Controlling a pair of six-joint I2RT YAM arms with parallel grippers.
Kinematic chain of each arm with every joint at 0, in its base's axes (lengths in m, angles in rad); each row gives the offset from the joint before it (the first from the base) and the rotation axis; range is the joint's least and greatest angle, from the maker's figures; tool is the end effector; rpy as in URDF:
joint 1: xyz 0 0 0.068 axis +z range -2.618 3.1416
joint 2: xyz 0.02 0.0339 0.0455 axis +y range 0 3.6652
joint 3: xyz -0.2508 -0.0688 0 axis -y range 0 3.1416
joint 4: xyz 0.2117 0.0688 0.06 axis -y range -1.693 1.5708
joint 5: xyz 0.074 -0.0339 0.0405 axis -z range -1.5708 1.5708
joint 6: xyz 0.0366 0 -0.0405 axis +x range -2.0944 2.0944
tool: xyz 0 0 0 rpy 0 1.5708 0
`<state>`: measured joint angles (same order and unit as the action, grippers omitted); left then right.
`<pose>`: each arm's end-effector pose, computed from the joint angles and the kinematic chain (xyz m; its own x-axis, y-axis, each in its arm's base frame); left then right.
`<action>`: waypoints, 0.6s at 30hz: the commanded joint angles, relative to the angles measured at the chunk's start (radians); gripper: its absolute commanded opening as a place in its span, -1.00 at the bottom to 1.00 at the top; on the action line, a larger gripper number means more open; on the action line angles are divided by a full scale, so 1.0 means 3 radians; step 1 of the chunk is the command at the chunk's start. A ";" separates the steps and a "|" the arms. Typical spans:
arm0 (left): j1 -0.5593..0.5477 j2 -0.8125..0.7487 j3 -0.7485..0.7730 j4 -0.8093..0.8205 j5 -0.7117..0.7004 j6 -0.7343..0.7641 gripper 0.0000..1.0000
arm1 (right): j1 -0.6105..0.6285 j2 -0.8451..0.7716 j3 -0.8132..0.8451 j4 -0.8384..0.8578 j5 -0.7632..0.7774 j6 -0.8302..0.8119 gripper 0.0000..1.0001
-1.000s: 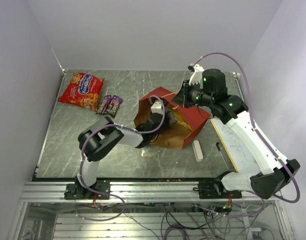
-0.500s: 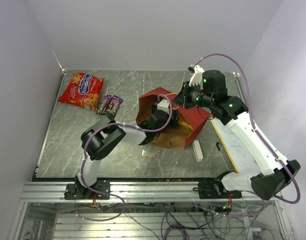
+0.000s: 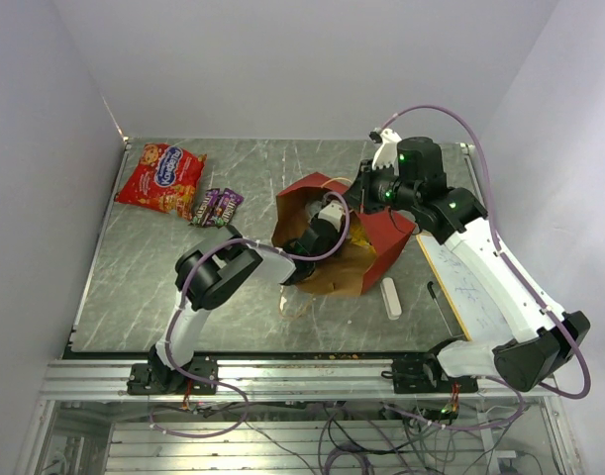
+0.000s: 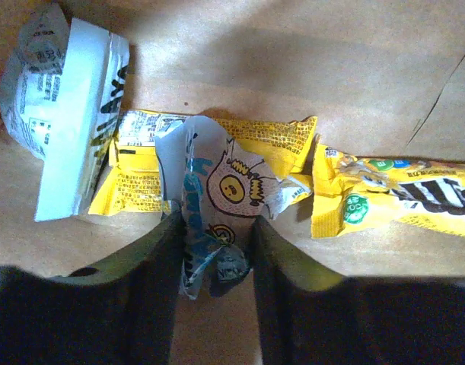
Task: Take the snacks out of the paper bag
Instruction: Take out the snack from the paper bag.
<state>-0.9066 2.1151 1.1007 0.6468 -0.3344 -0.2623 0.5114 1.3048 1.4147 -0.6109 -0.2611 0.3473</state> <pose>0.2646 -0.3185 0.1410 -0.3579 0.0598 -0.9319 0.4786 0.8687 -0.1281 0.2167 0.1325 0.3858 -0.6220 0.0280 -0.7825 -0.4877 0.7680 0.4151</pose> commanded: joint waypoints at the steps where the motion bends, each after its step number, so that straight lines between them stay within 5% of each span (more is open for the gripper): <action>1: 0.0009 -0.0054 0.0030 -0.0171 0.0123 0.0011 -0.29 | -0.0012 0.0017 0.0082 0.0071 -0.0012 -0.0006 -1.00; 18: 0.0007 -0.1434 -0.0582 -0.1067 0.1270 -0.1150 -0.53 | -0.0021 -0.0048 -0.0311 0.0338 0.0230 -0.0015 -1.00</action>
<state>-0.9051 1.8084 0.9775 0.4263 -0.1131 -0.4820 0.5114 1.3045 1.3460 -0.5465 -0.2325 0.3515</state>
